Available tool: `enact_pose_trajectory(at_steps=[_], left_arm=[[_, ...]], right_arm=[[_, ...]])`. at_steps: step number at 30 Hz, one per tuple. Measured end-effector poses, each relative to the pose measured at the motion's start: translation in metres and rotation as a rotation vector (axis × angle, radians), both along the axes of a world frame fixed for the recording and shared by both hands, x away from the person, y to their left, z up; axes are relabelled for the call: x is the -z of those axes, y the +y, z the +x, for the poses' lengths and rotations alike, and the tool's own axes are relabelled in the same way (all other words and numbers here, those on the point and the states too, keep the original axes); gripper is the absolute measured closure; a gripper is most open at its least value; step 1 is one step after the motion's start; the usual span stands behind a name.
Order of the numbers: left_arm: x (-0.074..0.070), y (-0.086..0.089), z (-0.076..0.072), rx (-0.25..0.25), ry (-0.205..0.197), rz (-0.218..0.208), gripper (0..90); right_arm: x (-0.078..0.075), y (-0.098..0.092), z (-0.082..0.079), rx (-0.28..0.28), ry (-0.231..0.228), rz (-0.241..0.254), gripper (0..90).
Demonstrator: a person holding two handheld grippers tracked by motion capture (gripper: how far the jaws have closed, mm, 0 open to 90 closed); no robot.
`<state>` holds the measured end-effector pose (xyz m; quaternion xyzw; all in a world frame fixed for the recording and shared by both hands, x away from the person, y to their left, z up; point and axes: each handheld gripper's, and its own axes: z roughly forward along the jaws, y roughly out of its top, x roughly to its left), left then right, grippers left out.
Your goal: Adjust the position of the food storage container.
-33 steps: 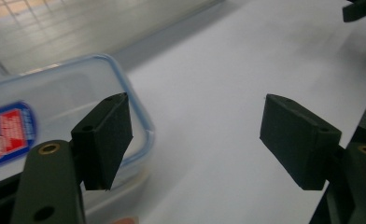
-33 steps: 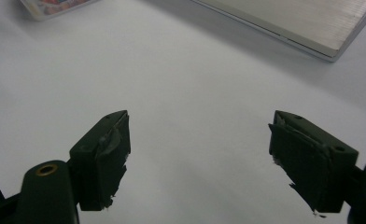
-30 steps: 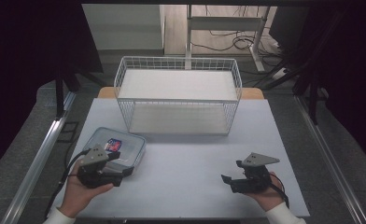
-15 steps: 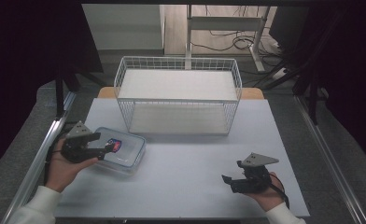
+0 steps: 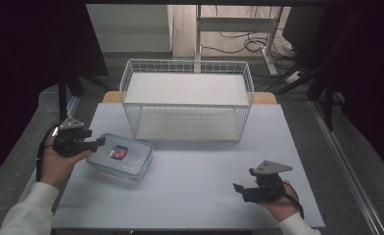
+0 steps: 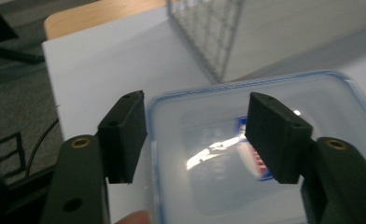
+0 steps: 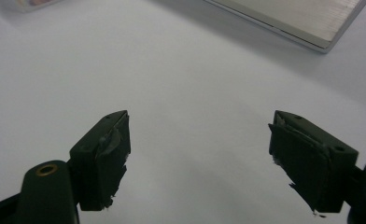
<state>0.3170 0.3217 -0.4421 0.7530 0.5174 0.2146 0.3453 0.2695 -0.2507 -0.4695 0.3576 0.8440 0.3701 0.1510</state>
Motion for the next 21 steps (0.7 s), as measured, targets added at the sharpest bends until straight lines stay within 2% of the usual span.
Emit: enact_pose_trajectory(at_steps=[4,7,8,9,10,12,13,14,15,17,18,19,20,21], left_arm=[[0.011,0.019,0.01,-0.059,0.032,0.011,47.3],[0.015,0.025,0.014,-0.068,0.052,0.018,59.0],[0.019,0.029,0.018,-0.076,0.071,0.023,59.0],[0.02,0.031,0.019,-0.078,0.082,0.026,63.8],[0.025,0.035,0.023,-0.081,0.11,0.011,70.2],[0.027,0.036,0.024,-0.082,0.12,0.01,77.7],[0.032,0.038,0.026,-0.078,0.147,0.033,82.1],[0.032,0.038,0.026,-0.078,0.147,0.033,84.3],[0.035,0.039,0.028,-0.081,0.162,0.059,84.3],[0.041,0.041,0.03,-0.087,0.191,0.051,89.8],[0.045,0.041,0.031,-0.084,0.208,0.063,90.0],[0.045,0.041,0.031,-0.084,0.208,0.063,90.0],[0.051,0.041,0.032,-0.084,0.229,0.081,90.0],[0.051,0.041,0.032,-0.084,0.229,0.081,90.0]], right_arm=[[0.0,0.001,-0.001,-0.007,-0.003,-0.001,20.9],[0.0,0.0,0.0,-0.007,-0.003,0.001,20.8],[0.0,0.0,0.0,-0.006,-0.003,0.003,20.9],[0.0,0.0,0.0,-0.005,-0.004,0.005,20.9],[0.0,0.0,0.0,-0.003,-0.004,0.004,20.8],[0.0,0.0,0.0,-0.003,-0.004,0.003,20.8],[0.0,0.0,-0.001,-0.003,-0.003,0.002,20.8],[0.0,0.0,-0.001,-0.003,-0.003,0.002,20.8],[0.0,0.001,-0.001,-0.002,-0.002,0.003,20.9],[-0.001,0.001,-0.001,-0.006,-0.008,0.002,20.8],[-0.001,0.001,-0.002,-0.007,-0.007,0.003,20.8],[-0.001,0.001,-0.002,-0.007,-0.007,0.003,20.8],[-0.001,0.001,-0.002,-0.007,-0.009,0.004,20.8],[-0.001,0.001,-0.002,-0.007,-0.009,0.004,20.8]])
